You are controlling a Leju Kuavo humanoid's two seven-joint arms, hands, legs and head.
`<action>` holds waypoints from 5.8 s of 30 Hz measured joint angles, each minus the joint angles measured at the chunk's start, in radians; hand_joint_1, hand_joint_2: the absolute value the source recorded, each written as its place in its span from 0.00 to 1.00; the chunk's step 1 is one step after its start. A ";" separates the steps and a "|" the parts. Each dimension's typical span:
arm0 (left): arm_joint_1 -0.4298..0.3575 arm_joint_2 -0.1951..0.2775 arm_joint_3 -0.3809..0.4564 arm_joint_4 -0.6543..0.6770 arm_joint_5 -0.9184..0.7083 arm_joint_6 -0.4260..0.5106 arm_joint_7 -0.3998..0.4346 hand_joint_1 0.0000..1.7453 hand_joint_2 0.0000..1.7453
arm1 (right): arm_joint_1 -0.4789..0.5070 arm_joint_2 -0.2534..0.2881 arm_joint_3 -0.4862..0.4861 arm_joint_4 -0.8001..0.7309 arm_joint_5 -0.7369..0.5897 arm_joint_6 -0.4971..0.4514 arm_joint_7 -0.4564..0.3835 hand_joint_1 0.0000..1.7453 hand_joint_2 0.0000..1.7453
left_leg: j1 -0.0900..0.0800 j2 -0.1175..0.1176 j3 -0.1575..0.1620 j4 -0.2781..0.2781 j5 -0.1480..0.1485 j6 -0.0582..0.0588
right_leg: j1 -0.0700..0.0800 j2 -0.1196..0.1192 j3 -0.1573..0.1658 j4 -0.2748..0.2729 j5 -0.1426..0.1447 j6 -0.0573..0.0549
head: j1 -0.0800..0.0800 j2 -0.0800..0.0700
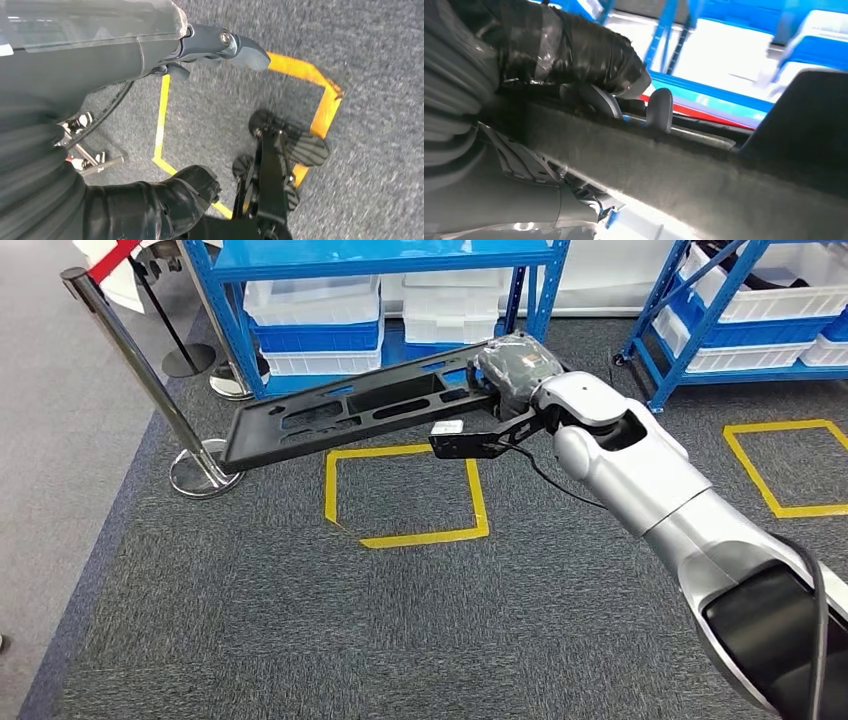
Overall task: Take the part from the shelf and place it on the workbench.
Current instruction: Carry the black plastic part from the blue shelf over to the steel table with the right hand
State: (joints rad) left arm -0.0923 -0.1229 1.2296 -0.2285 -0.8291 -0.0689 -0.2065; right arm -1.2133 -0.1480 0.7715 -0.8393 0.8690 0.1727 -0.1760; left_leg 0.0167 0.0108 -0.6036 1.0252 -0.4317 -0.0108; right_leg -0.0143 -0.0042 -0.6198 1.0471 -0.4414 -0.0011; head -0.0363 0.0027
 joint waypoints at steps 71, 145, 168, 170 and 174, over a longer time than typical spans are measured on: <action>-0.003 0.000 0.017 0.000 0.006 0.005 0.007 0.00 1.00 | -0.019 -0.013 0.008 0.013 0.031 -0.001 0.028 1.00 1.00 | -0.004 -0.013 -0.033 0.100 -0.045 0.018 | 0.013 0.066 -0.018 0.003 0.018 -0.030 | 0.000 0.000; -0.002 -0.002 0.032 0.000 0.008 0.005 -0.038 0.00 1.00 | -0.017 -0.025 0.025 0.023 0.049 0.020 -0.003 1.00 1.00 | -0.003 -0.014 0.009 -0.004 -0.012 0.051 | 0.001 0.001 -0.130 0.234 -0.073 0.026 | 0.001 0.000; -0.001 -0.004 0.036 0.000 0.008 0.005 -0.036 0.00 1.00 | -0.031 -0.018 0.026 0.024 0.045 0.019 0.028 1.00 1.00 | -0.002 -0.018 0.012 0.000 -0.017 0.025 | 0.002 0.017 -0.022 0.001 0.019 0.014 | 0.001 0.000; -0.002 -0.004 0.038 0.000 0.008 0.005 -0.036 0.00 1.00 | -0.033 -0.020 0.026 0.024 0.048 0.019 0.035 1.00 1.00 | 0.002 -0.003 0.013 -0.011 -0.008 0.039 | 0.002 0.017 -0.050 0.056 -0.020 0.021 | 0.001 0.000; -0.003 -0.004 0.041 0.000 0.009 0.005 -0.036 0.00 1.00 | -0.035 -0.022 0.026 0.026 0.054 0.019 0.040 1.00 1.00 | -0.001 0.027 0.008 -0.010 -0.005 0.047 | 0.001 0.012 -0.143 0.268 -0.109 0.027 | 0.002 0.000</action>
State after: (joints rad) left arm -0.0957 -0.1269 1.2704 -0.2285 -0.8201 -0.0636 -0.2423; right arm -1.2481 -0.1703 0.7977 -0.8131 0.9233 0.1918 -0.1358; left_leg 0.0161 0.0382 -0.5953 1.0152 -0.4369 0.0362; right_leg -0.0135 0.0077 -0.7633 1.3147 -0.5500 0.0255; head -0.0348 0.0025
